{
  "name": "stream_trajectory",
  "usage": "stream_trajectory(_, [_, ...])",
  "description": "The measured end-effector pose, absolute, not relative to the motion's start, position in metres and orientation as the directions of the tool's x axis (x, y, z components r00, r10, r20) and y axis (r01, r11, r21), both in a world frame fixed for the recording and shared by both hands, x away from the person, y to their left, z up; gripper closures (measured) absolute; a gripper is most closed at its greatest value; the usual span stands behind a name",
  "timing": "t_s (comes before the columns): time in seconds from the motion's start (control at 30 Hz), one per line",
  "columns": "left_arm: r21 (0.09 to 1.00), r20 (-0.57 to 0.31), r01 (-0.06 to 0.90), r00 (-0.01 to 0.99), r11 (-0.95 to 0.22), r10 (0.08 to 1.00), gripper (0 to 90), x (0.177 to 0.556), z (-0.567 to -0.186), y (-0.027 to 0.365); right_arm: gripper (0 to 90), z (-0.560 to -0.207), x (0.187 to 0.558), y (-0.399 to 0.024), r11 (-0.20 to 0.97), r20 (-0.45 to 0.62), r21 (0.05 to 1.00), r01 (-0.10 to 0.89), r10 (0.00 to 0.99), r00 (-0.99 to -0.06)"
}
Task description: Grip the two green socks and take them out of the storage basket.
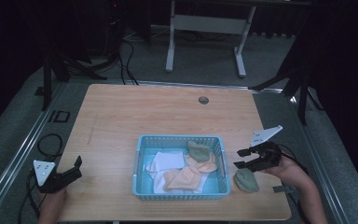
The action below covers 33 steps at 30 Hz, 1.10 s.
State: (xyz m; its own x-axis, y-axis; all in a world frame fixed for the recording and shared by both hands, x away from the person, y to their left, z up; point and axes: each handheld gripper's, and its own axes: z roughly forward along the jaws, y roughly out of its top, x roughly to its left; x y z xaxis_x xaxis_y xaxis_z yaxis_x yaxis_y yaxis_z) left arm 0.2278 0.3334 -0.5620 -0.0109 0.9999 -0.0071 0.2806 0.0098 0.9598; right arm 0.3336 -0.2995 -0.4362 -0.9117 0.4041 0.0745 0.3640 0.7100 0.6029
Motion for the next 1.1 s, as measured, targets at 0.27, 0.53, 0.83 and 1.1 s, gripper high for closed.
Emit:
stream_trajectory(0.27, [0.96, -0.01, 0.279, -0.009, 0.012, 1.0, 0.5, 0.228, -0.562, 0.334, 47.0, -0.433, 0.35, -0.268, 0.741, 0.068, 0.584, 0.332, 0.363, -0.929])
stream_trajectory(0.53, [0.96, -0.011, 0.28, -0.003, 0.012, 1.0, 0.5, 0.228, -0.562, 0.334, 47.8, -0.437, 0.37, -0.235, 0.759, 0.056, 0.578, 0.299, 0.329, -0.943])
stream_trajectory(0.83, [0.96, -0.015, 0.279, -0.001, 0.014, 1.0, 0.5, 0.228, -0.562, 0.334, 47.8, -0.449, 0.386, -0.208, 0.792, 0.058, 0.541, 0.283, 0.301, -0.952])
stream_trajectory(1.1, [0.96, -0.018, 0.279, 0.001, 0.017, 1.0, 0.5, 0.227, -0.562, 0.335, 47.6, -0.457, 0.398, -0.191, 0.818, 0.039, 0.5, 0.285, 0.308, -0.951])
